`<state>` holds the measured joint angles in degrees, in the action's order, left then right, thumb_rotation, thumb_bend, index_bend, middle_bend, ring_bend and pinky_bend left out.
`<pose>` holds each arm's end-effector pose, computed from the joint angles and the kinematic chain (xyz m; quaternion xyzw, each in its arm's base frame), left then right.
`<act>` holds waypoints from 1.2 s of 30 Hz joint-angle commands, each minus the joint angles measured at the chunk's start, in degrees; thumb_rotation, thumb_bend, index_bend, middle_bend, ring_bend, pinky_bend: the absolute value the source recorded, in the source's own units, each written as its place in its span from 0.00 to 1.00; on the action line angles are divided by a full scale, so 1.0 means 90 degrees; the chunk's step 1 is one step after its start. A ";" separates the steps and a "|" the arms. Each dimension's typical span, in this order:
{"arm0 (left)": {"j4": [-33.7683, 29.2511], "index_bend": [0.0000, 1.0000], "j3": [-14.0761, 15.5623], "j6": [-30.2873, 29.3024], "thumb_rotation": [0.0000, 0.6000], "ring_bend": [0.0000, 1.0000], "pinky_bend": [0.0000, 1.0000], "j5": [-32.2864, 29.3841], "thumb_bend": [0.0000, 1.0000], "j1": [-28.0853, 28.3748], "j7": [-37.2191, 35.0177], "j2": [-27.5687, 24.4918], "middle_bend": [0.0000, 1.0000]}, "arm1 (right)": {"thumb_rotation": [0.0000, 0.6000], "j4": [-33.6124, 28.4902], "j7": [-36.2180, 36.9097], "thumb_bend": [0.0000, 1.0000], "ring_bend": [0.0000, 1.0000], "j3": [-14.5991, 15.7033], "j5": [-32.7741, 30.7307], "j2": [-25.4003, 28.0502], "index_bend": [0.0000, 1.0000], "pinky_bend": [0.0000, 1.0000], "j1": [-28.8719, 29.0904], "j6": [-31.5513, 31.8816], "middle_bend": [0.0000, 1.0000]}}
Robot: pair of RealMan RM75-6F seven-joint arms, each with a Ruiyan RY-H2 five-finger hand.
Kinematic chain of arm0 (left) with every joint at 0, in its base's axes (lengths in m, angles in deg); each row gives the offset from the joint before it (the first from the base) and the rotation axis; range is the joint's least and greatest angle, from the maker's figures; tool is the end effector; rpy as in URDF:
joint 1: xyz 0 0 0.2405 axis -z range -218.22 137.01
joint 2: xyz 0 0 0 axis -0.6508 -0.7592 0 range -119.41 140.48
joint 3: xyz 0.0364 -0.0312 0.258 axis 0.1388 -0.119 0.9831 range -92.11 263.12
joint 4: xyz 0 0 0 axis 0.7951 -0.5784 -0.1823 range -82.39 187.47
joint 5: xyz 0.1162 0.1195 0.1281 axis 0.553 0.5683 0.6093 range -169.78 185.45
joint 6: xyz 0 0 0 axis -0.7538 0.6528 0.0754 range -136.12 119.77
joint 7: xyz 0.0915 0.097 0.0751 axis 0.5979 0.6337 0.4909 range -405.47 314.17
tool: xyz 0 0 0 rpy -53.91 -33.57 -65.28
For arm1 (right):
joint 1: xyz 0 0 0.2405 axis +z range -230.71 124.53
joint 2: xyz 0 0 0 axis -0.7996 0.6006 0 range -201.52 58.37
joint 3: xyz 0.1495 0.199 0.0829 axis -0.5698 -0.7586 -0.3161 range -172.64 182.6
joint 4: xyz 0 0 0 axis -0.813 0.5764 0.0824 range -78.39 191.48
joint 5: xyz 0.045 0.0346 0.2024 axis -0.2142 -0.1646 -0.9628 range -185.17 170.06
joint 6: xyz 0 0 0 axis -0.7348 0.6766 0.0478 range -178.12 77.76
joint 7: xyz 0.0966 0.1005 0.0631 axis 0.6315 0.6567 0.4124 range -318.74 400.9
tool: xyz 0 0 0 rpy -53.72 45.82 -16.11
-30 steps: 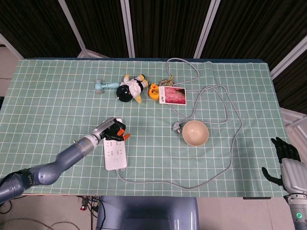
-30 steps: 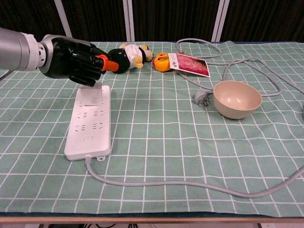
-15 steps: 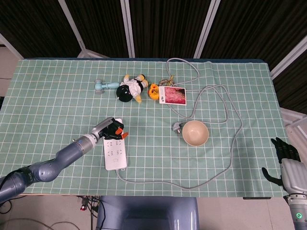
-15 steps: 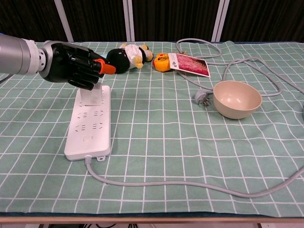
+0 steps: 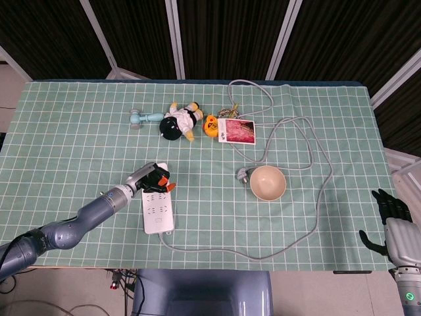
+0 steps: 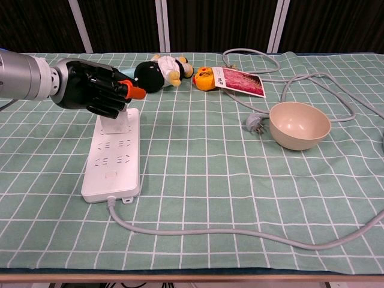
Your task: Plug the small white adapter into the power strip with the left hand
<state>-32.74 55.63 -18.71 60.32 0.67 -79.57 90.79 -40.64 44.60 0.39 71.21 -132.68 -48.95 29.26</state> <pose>-0.1367 0.3828 -0.0024 -0.4683 -0.8023 -0.3547 0.1060 -0.3261 -0.1903 0.1678 0.5463 -0.4661 0.3748 0.5864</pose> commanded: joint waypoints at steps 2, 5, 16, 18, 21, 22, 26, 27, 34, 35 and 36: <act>0.0009 0.87 -0.0003 0.0004 1.00 1.00 1.00 0.0047 0.35 -0.0071 -0.0038 -0.0015 1.00 | 1.00 -0.0001 -0.0004 0.39 0.00 0.0001 0.0006 -0.0001 0.00 0.00 -0.0002 0.0006 0.00; 0.0020 0.87 0.0003 0.0001 1.00 1.00 1.00 0.0076 0.35 -0.0128 -0.0069 -0.0030 1.00 | 1.00 0.0000 -0.0010 0.39 0.00 0.0002 0.0013 -0.0002 0.00 0.00 -0.0005 0.0014 0.00; 0.0107 0.87 -0.0010 0.0040 1.00 1.00 1.00 0.0196 0.35 -0.0180 -0.0143 0.0051 1.00 | 1.00 -0.0010 -0.0036 0.39 0.00 -0.0002 0.0002 -0.0011 0.00 0.00 -0.0010 0.0024 0.00; 0.0119 0.87 -0.0011 0.0050 1.00 1.00 1.00 0.0216 0.35 -0.0175 -0.0148 0.0067 1.00 | 1.00 -0.0013 -0.0036 0.39 0.00 -0.0001 -0.0003 -0.0011 0.00 0.00 -0.0010 0.0020 0.00; 0.0133 0.87 0.0004 0.0055 1.00 1.00 1.00 0.0236 0.35 -0.0174 -0.0153 0.0077 1.00 | 1.00 -0.0013 -0.0030 0.39 0.00 -0.0003 -0.0002 -0.0011 0.00 0.00 -0.0011 0.0023 0.00; 0.0137 0.87 0.0007 0.0052 1.00 1.00 1.00 0.0236 0.35 -0.0174 -0.0159 0.0079 1.00 | 1.00 -0.0015 -0.0026 0.39 0.00 -0.0003 -0.0002 -0.0009 0.00 0.00 -0.0011 0.0021 0.00; 0.0166 0.88 0.0020 0.0021 1.00 1.00 1.00 0.0232 0.35 -0.0172 -0.0178 0.0087 1.00 | 1.00 -0.0015 -0.0014 0.39 0.00 -0.0004 -0.0003 -0.0007 0.00 0.00 -0.0012 0.0018 0.00; 0.0178 0.87 0.0024 0.0010 1.00 1.00 1.00 0.0232 0.35 -0.0167 -0.0180 0.0095 1.00 | 1.00 -0.0015 -0.0012 0.39 0.00 -0.0004 -0.0002 -0.0007 0.00 0.00 -0.0011 0.0017 0.00; 0.0153 0.87 0.0019 -0.0055 1.00 1.00 1.00 0.0240 0.35 -0.0153 -0.0206 0.0116 1.00 | 1.00 -0.0018 -0.0024 0.39 0.00 -0.0005 -0.0006 -0.0008 0.00 0.00 -0.0012 0.0017 0.00; 0.0118 0.87 -0.0014 -0.0097 1.00 1.00 1.00 0.0252 0.35 -0.0163 -0.0211 0.0106 1.00 | 1.00 -0.0017 -0.0023 0.39 0.00 -0.0005 -0.0005 -0.0009 0.00 0.00 -0.0012 0.0017 0.00; 0.0076 0.87 -0.0048 -0.0145 1.00 1.00 1.00 0.0267 0.35 -0.0178 -0.0216 0.0093 1.00 | 1.00 -0.0017 -0.0020 0.39 0.00 -0.0005 -0.0007 -0.0009 0.00 0.00 -0.0012 0.0016 0.00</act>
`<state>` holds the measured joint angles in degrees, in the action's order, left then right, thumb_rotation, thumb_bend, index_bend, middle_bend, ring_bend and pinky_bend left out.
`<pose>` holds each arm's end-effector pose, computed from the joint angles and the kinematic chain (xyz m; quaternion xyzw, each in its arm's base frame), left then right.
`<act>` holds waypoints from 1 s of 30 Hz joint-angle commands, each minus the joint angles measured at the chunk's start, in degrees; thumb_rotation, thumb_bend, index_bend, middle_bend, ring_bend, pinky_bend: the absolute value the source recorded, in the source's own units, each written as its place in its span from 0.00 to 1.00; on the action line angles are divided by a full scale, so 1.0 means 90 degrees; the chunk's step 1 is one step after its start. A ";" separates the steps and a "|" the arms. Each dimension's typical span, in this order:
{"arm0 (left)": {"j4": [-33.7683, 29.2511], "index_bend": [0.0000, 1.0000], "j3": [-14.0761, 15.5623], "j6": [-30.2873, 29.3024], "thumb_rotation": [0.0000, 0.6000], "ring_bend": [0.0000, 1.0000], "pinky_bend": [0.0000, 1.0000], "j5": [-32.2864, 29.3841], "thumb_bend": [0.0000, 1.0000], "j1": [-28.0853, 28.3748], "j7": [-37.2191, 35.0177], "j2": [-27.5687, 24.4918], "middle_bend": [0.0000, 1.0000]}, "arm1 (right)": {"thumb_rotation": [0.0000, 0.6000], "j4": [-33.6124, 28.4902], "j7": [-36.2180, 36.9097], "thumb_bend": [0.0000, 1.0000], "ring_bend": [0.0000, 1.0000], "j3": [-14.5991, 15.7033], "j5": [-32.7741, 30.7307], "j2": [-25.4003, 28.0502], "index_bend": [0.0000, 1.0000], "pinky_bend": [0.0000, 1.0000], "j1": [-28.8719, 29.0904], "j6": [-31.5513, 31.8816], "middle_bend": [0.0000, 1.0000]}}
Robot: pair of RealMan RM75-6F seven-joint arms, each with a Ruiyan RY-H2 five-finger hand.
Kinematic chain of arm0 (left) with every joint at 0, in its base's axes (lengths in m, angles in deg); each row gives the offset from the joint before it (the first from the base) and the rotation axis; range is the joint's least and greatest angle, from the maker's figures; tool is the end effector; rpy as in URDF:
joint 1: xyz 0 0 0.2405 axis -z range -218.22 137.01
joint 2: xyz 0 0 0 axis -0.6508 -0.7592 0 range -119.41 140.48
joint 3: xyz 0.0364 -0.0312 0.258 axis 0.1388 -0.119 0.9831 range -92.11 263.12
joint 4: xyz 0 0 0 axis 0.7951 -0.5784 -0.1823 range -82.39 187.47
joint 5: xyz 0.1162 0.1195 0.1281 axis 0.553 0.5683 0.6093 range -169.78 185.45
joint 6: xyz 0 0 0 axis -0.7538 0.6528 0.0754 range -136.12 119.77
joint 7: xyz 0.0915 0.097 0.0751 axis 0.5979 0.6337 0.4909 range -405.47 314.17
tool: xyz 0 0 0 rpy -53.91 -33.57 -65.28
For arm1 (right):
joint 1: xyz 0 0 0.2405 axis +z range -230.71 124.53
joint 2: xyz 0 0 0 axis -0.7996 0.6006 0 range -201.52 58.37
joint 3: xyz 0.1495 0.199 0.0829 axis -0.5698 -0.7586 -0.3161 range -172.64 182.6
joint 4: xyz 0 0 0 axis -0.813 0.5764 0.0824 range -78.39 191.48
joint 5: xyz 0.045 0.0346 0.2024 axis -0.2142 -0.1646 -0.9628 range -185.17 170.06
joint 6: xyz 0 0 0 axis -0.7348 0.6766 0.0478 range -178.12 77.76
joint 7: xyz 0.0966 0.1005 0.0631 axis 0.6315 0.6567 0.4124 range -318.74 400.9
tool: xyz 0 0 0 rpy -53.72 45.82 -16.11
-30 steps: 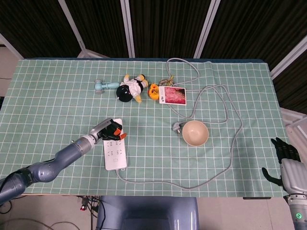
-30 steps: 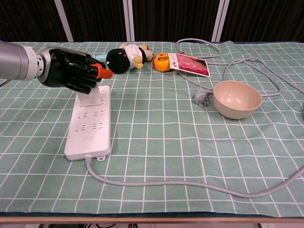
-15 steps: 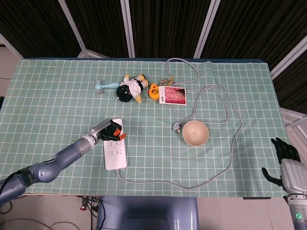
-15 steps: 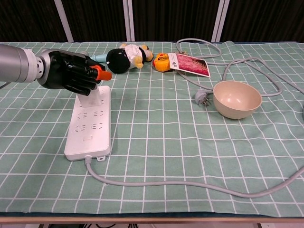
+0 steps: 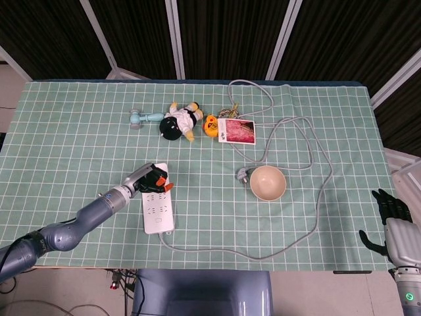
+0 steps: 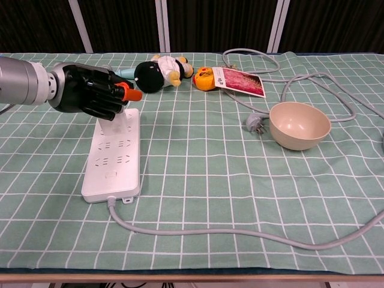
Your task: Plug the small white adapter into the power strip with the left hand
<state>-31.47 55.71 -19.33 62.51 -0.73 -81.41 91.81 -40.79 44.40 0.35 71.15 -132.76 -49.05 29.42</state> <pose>-0.1481 0.3818 -0.0055 -0.4561 -0.8066 -0.3587 0.1131 -0.3257 -0.1898 0.1676 0.5452 -0.4660 0.3752 0.5872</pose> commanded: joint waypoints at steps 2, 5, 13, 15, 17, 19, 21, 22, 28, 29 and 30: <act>-0.0182 0.87 -0.0147 -0.0181 1.00 1.00 1.00 0.0072 0.35 -0.0056 -0.0015 -0.0067 1.00 | 1.00 -0.0003 0.0004 0.39 0.00 0.0000 0.0003 0.0002 0.00 0.00 0.0001 -0.0001 0.00; -0.0508 0.86 -0.0386 -0.0392 1.00 1.00 1.00 0.0190 0.35 -0.0150 -0.0062 -0.0204 1.00 | 1.00 0.0000 0.0011 0.39 0.00 0.0001 0.0022 0.0004 0.00 0.00 -0.0001 0.0011 0.00; -0.1529 0.54 -0.0670 -0.1176 1.00 0.65 0.79 0.0850 0.35 -0.0670 0.0089 -0.0861 0.67 | 1.00 0.0021 0.0032 0.39 0.00 0.0012 0.0098 0.0004 0.00 0.00 -0.0003 0.0047 0.00; -0.1786 0.46 -0.0608 -0.1440 1.00 0.43 0.60 0.1111 0.34 -0.0892 0.0205 -0.1084 0.50 | 1.00 0.0032 0.0035 0.39 0.00 0.0018 0.0123 0.0002 0.00 0.00 -0.0005 0.0059 0.00; -0.2069 0.33 -0.0474 -0.1800 1.00 0.23 0.36 0.1464 0.29 -0.1209 0.0350 -0.1371 0.34 | 1.00 0.0045 0.0034 0.39 0.00 0.0024 0.0146 0.0000 0.00 0.00 -0.0004 0.0065 0.00; -0.2318 0.20 -0.0281 -0.2158 1.00 0.09 0.22 0.1838 0.23 -0.1576 0.0504 -0.1735 0.21 | 1.00 0.0048 0.0013 0.39 0.00 0.0030 0.0167 0.0002 0.00 0.00 -0.0003 0.0072 0.00; -0.2467 0.10 -0.0114 -0.2506 1.00 0.02 0.10 0.2093 0.16 -0.1883 0.0580 -0.1990 0.07 | 1.00 0.0046 -0.0001 0.39 0.00 0.0037 0.0195 0.0005 0.00 0.00 -0.0001 0.0080 0.00; -0.2540 0.06 -0.0013 -0.2756 1.00 0.00 0.05 0.2220 0.13 -0.2067 0.0616 -0.2104 0.02 | 1.00 0.0060 -0.0013 0.39 0.00 0.0040 0.0231 -0.0001 0.00 0.00 -0.0002 0.0107 0.00; -0.2423 0.00 0.0823 -0.4712 1.00 0.00 0.00 0.3193 0.07 -0.3173 0.2162 -0.2495 0.00 | 1.00 0.0194 -0.0132 0.39 0.00 0.0064 0.0428 -0.0076 0.00 0.00 -0.0010 0.0256 0.00; -0.2284 0.00 0.0987 -0.5157 1.00 0.00 0.00 0.3381 0.05 -0.3368 0.2722 -0.2448 0.00 | 1.00 0.0204 -0.0155 0.39 0.00 0.0064 0.0421 -0.0086 0.00 0.00 -0.0010 0.0258 0.00; -0.2206 0.00 0.1137 -0.5509 1.00 0.00 0.00 0.3507 0.04 -0.3527 0.3182 -0.2389 0.00 | 1.00 0.0209 -0.0180 0.39 0.00 0.0060 0.0408 -0.0094 0.00 0.00 -0.0010 0.0259 0.00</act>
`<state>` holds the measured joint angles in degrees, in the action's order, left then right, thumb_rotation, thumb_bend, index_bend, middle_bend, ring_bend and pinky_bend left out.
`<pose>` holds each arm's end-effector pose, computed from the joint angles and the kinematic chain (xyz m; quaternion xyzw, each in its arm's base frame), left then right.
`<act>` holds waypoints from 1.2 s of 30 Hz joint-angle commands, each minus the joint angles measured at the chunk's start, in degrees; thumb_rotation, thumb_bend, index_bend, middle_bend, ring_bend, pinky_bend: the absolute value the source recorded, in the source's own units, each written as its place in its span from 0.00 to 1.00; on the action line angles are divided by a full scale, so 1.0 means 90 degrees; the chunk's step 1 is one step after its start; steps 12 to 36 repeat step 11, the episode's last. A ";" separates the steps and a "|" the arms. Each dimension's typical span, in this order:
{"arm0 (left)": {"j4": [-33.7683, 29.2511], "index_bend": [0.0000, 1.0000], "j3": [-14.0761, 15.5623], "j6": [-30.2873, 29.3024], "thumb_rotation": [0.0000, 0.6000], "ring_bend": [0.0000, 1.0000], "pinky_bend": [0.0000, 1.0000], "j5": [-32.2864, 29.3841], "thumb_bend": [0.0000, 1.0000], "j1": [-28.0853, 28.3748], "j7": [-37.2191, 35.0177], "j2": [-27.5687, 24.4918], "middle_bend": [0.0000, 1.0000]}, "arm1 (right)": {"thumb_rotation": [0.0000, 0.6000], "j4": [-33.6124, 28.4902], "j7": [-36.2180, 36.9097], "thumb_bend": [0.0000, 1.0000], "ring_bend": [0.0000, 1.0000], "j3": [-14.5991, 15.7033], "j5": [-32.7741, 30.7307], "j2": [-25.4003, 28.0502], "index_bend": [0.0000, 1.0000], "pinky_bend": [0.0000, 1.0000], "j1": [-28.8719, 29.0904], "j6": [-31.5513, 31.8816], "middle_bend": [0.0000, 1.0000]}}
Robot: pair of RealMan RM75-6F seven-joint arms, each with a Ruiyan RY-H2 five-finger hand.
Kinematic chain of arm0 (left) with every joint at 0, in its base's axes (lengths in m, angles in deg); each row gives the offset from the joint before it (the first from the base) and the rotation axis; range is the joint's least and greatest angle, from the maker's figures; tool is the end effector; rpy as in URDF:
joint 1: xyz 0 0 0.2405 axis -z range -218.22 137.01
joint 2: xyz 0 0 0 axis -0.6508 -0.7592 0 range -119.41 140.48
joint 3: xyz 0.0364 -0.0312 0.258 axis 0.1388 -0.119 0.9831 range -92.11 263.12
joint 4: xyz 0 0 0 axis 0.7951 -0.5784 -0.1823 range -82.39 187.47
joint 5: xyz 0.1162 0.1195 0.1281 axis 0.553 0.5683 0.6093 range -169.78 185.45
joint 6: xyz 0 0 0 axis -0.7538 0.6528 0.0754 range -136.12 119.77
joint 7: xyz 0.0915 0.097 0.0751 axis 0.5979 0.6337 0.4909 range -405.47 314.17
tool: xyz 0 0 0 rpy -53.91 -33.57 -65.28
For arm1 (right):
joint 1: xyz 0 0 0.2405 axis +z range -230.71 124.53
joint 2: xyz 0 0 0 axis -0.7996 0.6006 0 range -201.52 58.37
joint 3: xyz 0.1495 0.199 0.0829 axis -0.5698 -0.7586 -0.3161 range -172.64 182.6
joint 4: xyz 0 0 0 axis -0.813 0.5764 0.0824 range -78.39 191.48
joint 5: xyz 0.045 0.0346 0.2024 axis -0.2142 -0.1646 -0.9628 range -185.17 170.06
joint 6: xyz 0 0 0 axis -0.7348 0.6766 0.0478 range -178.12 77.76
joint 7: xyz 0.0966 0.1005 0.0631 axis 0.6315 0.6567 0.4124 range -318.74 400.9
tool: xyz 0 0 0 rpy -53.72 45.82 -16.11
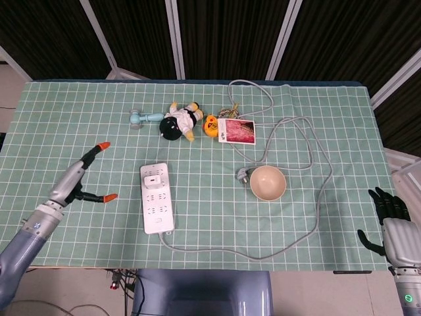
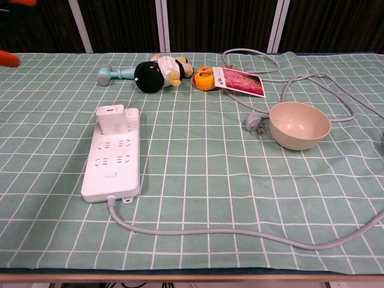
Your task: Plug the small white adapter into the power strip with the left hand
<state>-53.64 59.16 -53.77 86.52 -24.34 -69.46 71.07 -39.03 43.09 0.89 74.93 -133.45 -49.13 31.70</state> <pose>-0.2062 0.3038 0.1351 -0.5554 -0.5904 -0.4883 0.3233 -0.3209 -0.1890 0.1676 0.5689 -0.4310 0.3816 0.5873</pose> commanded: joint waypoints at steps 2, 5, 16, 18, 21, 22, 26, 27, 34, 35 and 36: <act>0.0368 0.00 0.0980 -0.2159 1.00 0.00 0.00 0.0958 0.04 -0.1151 0.2538 -0.0021 0.00 | 1.00 0.0024 -0.0093 0.39 0.00 -0.0007 -0.0026 -0.0031 0.00 0.00 0.0000 0.0011 0.00; 0.0565 0.00 0.1230 -0.2778 1.00 0.00 0.00 0.1018 0.04 -0.1448 0.3179 0.0134 0.00 | 1.00 0.0040 -0.0183 0.39 0.00 -0.0005 -0.0018 -0.0058 0.00 0.00 -0.0004 0.0037 0.00; 0.1322 0.00 0.1484 -0.3471 1.00 0.00 0.00 0.1092 0.04 -0.1602 0.3621 0.0581 0.00 | 1.00 0.0084 -0.0308 0.39 0.00 0.0008 0.0028 -0.0096 0.00 0.00 -0.0012 0.0092 0.00; 0.1322 0.00 0.1484 -0.3471 1.00 0.00 0.00 0.1092 0.04 -0.1602 0.3621 0.0581 0.00 | 1.00 0.0084 -0.0308 0.39 0.00 0.0008 0.0028 -0.0096 0.00 0.00 -0.0012 0.0092 0.00; 0.1322 0.00 0.1484 -0.3471 1.00 0.00 0.00 0.1092 0.04 -0.1602 0.3621 0.0581 0.00 | 1.00 0.0084 -0.0308 0.39 0.00 0.0008 0.0028 -0.0096 0.00 0.00 -0.0012 0.0092 0.00; 0.1322 0.00 0.1484 -0.3471 1.00 0.00 0.00 0.1092 0.04 -0.1602 0.3621 0.0581 0.00 | 1.00 0.0084 -0.0308 0.39 0.00 0.0008 0.0028 -0.0096 0.00 0.00 -0.0012 0.0092 0.00; 0.1322 0.00 0.1484 -0.3471 1.00 0.00 0.00 0.1092 0.04 -0.1602 0.3621 0.0581 0.00 | 1.00 0.0084 -0.0308 0.39 0.00 0.0008 0.0028 -0.0096 0.00 0.00 -0.0012 0.0092 0.00; 0.1322 0.00 0.1484 -0.3471 1.00 0.00 0.00 0.1092 0.04 -0.1602 0.3621 0.0581 0.00 | 1.00 0.0084 -0.0308 0.39 0.00 0.0008 0.0028 -0.0096 0.00 0.00 -0.0012 0.0092 0.00; 0.1322 0.00 0.1484 -0.3471 1.00 0.00 0.00 0.1092 0.04 -0.1602 0.3621 0.0581 0.00 | 1.00 0.0084 -0.0308 0.39 0.00 0.0008 0.0028 -0.0096 0.00 0.00 -0.0012 0.0092 0.00; 0.1322 0.00 0.1484 -0.3471 1.00 0.00 0.00 0.1092 0.04 -0.1602 0.3621 0.0581 0.00 | 1.00 0.0084 -0.0308 0.39 0.00 0.0008 0.0028 -0.0096 0.00 0.00 -0.0012 0.0092 0.00; 0.1322 0.00 0.1484 -0.3471 1.00 0.00 0.00 0.1092 0.04 -0.1602 0.3621 0.0581 0.00 | 1.00 0.0084 -0.0308 0.39 0.00 0.0008 0.0028 -0.0096 0.00 0.00 -0.0012 0.0092 0.00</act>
